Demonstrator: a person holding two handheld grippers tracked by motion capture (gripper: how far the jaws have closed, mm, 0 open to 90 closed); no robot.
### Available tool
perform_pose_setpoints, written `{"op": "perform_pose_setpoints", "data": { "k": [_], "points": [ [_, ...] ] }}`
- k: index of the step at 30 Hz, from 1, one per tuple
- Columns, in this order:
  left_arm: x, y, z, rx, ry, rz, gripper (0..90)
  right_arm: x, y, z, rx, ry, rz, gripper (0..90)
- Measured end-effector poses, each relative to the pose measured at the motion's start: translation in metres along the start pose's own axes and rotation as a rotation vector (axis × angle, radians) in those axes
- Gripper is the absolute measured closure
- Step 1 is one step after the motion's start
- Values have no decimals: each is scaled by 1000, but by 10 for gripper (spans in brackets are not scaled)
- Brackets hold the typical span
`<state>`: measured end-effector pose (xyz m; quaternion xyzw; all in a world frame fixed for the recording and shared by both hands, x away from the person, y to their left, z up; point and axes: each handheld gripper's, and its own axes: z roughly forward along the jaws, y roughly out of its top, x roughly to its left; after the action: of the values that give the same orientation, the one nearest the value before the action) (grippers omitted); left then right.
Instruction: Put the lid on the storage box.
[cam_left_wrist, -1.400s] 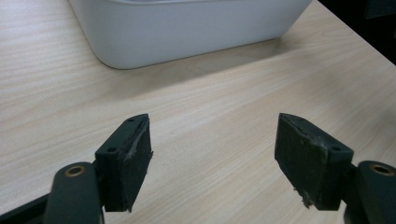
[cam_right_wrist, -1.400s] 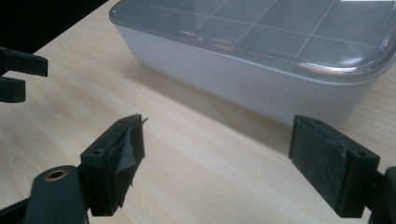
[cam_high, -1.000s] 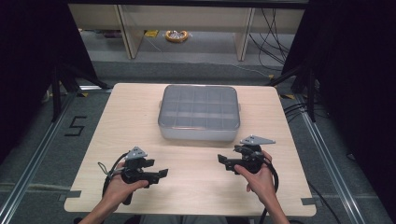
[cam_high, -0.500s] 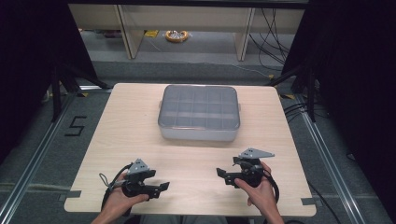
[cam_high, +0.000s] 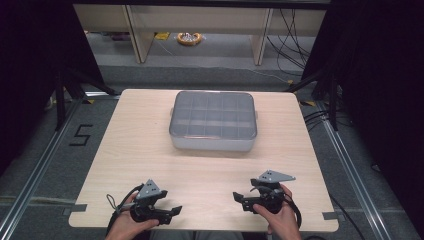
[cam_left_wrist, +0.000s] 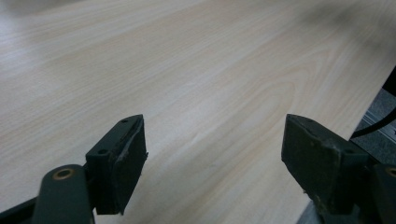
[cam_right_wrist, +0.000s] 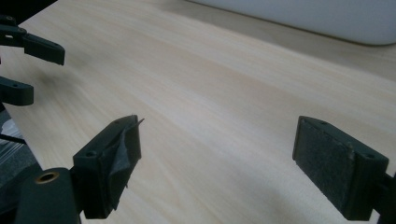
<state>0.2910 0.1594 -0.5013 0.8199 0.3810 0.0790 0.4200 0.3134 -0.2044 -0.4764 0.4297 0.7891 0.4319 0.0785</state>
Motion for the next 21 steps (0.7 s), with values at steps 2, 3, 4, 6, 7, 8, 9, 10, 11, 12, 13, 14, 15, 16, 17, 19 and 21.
{"op": "perform_pose_setpoints", "data": {
  "k": [2,3,4,6,7,8,9,10,11,12,13,14,15,16,17,19,21],
  "points": [
    [-3,-2,-1,-1,-22,-1,211,1,-4,-2,11,6,-15,165],
    [-6,-3,-2,-6,-22,-13,210,4,-6,-3,19,3,7,165],
    [-7,-4,-2,-7,-30,-12,209,3,-8,-3,11,-2,-19,165],
    [-9,-6,-4,15,-26,0,207,4,-11,-4,23,10,-21,165],
    [-9,-6,-6,31,-12,32,207,5,-13,-6,28,-1,-21,166],
    [-11,-8,-6,31,-15,35,207,7,-14,-7,37,8,0,165],
    [-14,-9,-7,37,-20,35,207,6,-16,-7,31,2,-18,166],
    [-15,-10,-7,36,-11,43,208,7,-18,-9,41,2,-15,166],
    [-17,-11,-7,38,-18,35,208,7,-20,-9,32,6,-24,166],
    [-17,-12,-8,50,-13,48,208,11,-22,-10,45,2,11,165],
    [-18,-12,-9,51,-17,53,208,8,-23,-10,46,10,-27,166],
    [-19,-13,-10,52,-11,63,209,10,-25,-11,51,2,-13,166],
    [-20,-14,-10,55,-10,59,209,12,-27,-13,61,0,7,166],
    [-21,-15,-11,58,-10,68,209,10,-28,-13,57,-3,-23,166],
    [-22,-15,-12,56,-4,61,210,11,-30,-13,62,21,-14,166],
    [-22,-16,-14,64,3,87,211,15,-33,-15,81,6,16,166],
    [-25,-18,-16,57,-4,60,212,14,-36,-16,77,14,-13,166]
  ]
}}
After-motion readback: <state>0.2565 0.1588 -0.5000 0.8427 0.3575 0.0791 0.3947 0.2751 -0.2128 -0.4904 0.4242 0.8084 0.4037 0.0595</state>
